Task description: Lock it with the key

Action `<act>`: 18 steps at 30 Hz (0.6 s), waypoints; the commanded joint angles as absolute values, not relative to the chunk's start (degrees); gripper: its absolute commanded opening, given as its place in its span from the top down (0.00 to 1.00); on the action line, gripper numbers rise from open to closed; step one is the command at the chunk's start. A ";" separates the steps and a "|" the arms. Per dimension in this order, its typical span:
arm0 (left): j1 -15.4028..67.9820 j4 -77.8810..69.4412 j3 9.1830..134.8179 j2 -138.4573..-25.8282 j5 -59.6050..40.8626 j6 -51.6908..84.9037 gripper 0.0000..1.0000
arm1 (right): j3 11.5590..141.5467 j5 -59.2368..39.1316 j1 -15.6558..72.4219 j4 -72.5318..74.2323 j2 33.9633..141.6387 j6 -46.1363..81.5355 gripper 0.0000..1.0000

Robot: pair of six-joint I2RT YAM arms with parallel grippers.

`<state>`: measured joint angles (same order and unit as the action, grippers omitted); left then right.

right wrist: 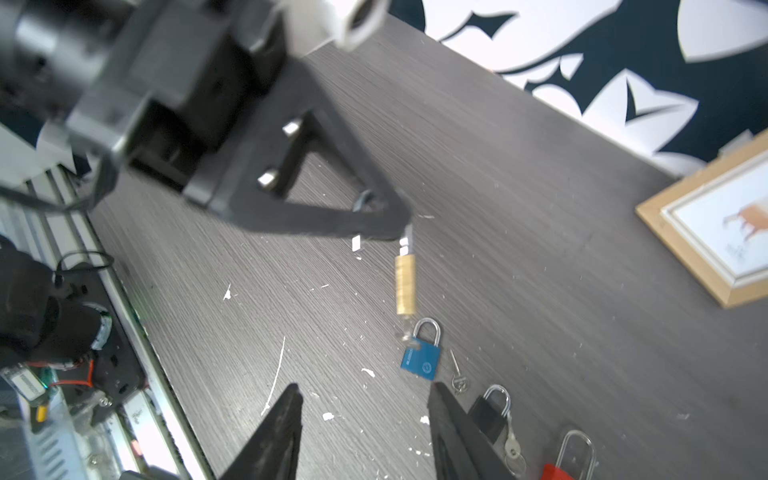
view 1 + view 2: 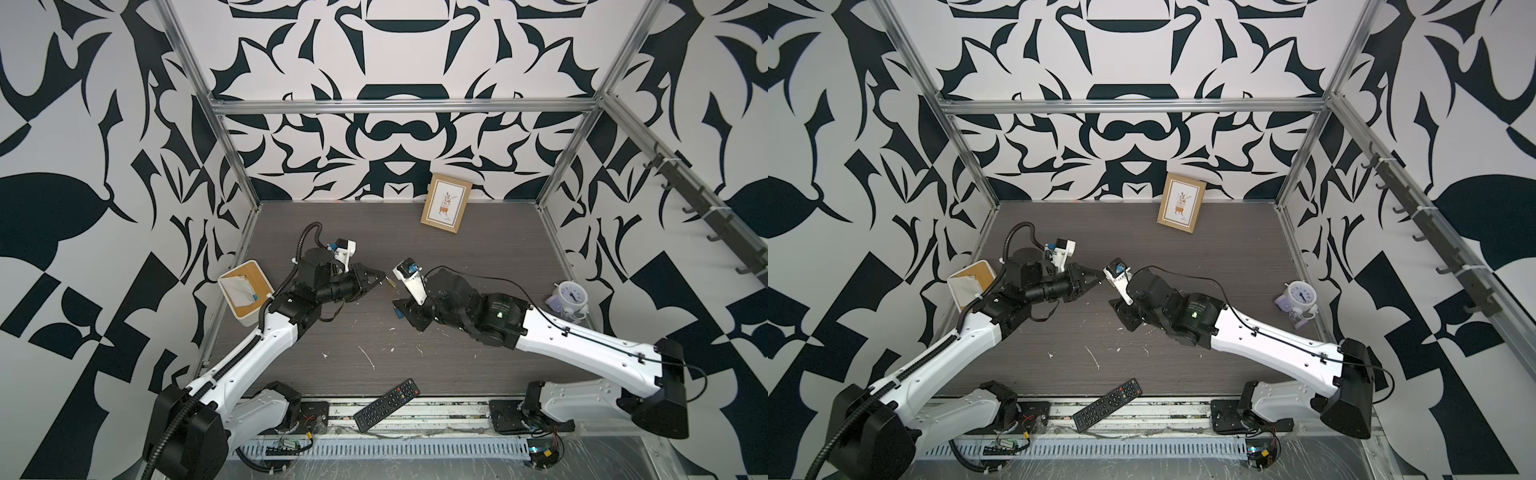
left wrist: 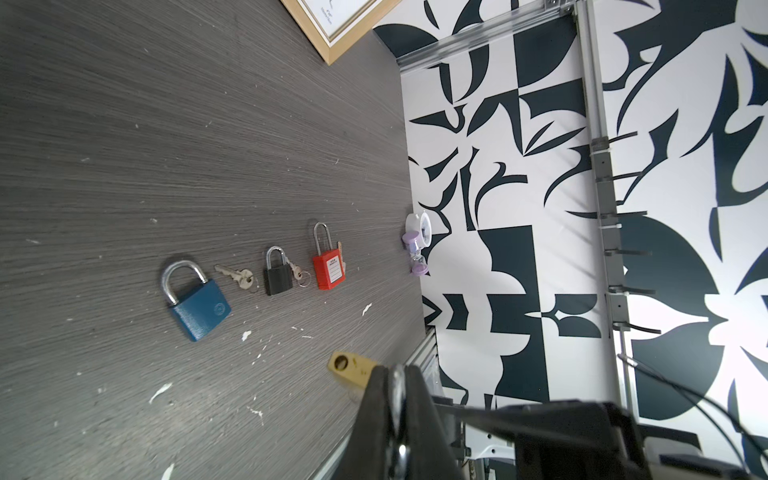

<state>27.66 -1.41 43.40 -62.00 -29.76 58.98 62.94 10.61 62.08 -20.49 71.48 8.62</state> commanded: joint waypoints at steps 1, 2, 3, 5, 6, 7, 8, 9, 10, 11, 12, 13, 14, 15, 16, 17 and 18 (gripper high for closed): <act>27.68 0.82 44.89 -60.05 -29.68 61.19 1.00 | 60.24 15.22 62.34 -14.06 70.08 3.16 0.51; 27.69 0.92 44.91 -59.61 -30.03 61.49 1.00 | 60.21 15.19 62.32 -13.42 69.97 2.43 0.51; 27.69 1.10 44.91 -59.15 -30.06 61.58 1.00 | 60.29 15.42 62.35 -12.88 69.90 2.21 0.51; 27.68 1.14 44.67 -57.96 -29.93 61.91 1.00 | 60.38 14.00 62.31 -11.03 70.04 1.78 0.52; 27.69 0.86 44.50 -57.50 -30.06 62.24 1.00 | 60.34 13.62 62.23 -10.32 70.25 1.76 0.52; 27.69 0.50 44.18 -57.02 -30.21 62.72 1.00 | 60.46 13.04 62.14 -9.62 70.60 1.60 0.53; 27.66 0.10 43.85 -56.59 -30.28 63.35 1.00 | 60.40 12.21 62.13 -8.73 70.81 1.42 0.56; 27.69 -0.51 43.46 -56.30 -30.43 63.95 1.00 | 60.46 11.70 62.13 -7.98 70.95 1.45 0.57; 27.68 -1.08 43.02 -55.95 -30.57 64.45 1.00 | 60.38 10.01 62.14 -6.94 71.14 1.54 0.59; 27.67 -1.44 42.75 -55.69 -30.89 64.92 1.00 | 60.65 8.33 61.90 -6.52 71.47 1.59 0.60; 27.69 -1.81 42.51 -55.51 -31.04 65.24 1.00 | 61.10 7.92 61.88 -6.35 71.91 1.67 0.60; 27.69 -2.02 42.37 -55.25 -31.26 65.55 1.00 | 61.53 7.82 61.87 -6.24 72.44 1.97 0.61; 27.66 -2.19 42.15 -54.99 -31.26 65.67 1.00 | 62.02 8.03 61.79 -6.24 73.06 2.02 0.63; 27.69 -2.13 42.10 -54.73 -31.35 65.74 1.00 | 62.09 8.25 61.79 -6.06 73.24 2.09 0.64; 27.64 -2.09 42.07 -54.50 -31.38 65.87 1.00 | 62.20 8.46 61.68 -5.69 73.48 2.23 0.64; 27.68 -2.34 41.97 -54.20 -31.46 65.99 1.00 | 62.63 8.73 61.50 -6.00 73.84 2.49 0.64; 27.69 -2.31 41.97 -53.98 -31.70 66.05 1.00 | 62.94 8.99 61.19 -6.22 74.26 2.75 0.65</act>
<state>27.38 0.23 42.48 -55.53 -29.58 64.62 60.07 9.47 61.76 -8.91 73.56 2.39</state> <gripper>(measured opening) 0.088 0.356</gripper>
